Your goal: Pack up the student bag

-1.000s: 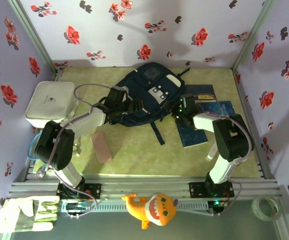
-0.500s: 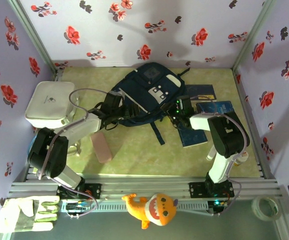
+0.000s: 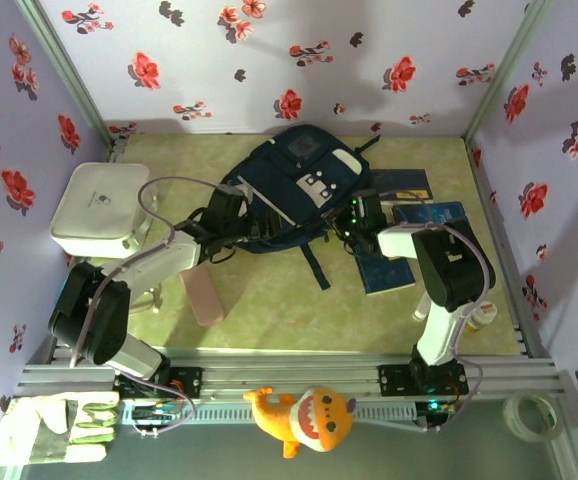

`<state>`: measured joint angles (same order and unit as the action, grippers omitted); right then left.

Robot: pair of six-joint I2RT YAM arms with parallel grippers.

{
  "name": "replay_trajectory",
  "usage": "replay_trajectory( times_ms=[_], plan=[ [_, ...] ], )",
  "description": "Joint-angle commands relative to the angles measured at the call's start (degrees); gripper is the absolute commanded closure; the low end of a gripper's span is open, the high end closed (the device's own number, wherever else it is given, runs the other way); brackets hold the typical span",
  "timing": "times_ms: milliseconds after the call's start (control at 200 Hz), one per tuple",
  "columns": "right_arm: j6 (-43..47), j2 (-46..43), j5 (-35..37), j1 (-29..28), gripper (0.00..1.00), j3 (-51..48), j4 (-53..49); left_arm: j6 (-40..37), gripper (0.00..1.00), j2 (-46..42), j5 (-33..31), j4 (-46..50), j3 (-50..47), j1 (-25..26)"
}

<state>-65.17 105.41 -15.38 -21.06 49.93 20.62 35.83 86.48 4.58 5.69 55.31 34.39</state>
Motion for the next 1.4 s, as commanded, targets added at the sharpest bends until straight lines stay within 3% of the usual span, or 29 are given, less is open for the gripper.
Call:
replay_trajectory(
  times_ms=[0, 405, 655, 830, 1030, 1140, 1270, 1395],
  plan=[
    [-1.11, -1.91, -1.76, -1.17, 0.82, 1.18, 4.06, -3.41, 0.14, -2.14, 0.78, 0.72, -0.90, 2.30],
    [-2.66, -10.65, 0.10, -8.86, 0.90, 4.93, 0.70, -0.49, 0.32, -5.99, -1.90, -5.37, -5.64, 11.54],
    [-6.97, -12.66, 1.12, -11.94, 0.90, 7.32, 1.00, 2.12, 0.43, -8.43, -5.11, -11.49, -9.15, 12.77],
    [-7.70, -15.90, 2.46, -11.90, 0.90, 8.03, -1.38, -2.40, 0.46, -9.25, -13.41, -7.64, -7.39, 12.73],
    [-7.46, -19.28, 3.69, -11.64, 0.89, 7.81, -5.63, -4.76, 0.44, -7.02, -15.41, -6.31, -5.96, 10.60],
    [-9.11, -19.66, 3.78, -11.42, 0.89, 6.13, -5.06, -1.55, 0.25, -5.81, -16.27, -7.10, -5.56, 9.09],
    [-11.20, -19.08, 3.52, -10.94, 0.89, 4.06, -2.81, 5.27, 0.14, -4.94, -16.27, -7.90, -4.98, 7.78],
    [-12.25, -18.26, 3.07, -10.93, 0.89, 3.21, -0.97, 15.00, 0.12, -3.55, -16.06, -7.15, -4.18, 6.55]
  ],
)
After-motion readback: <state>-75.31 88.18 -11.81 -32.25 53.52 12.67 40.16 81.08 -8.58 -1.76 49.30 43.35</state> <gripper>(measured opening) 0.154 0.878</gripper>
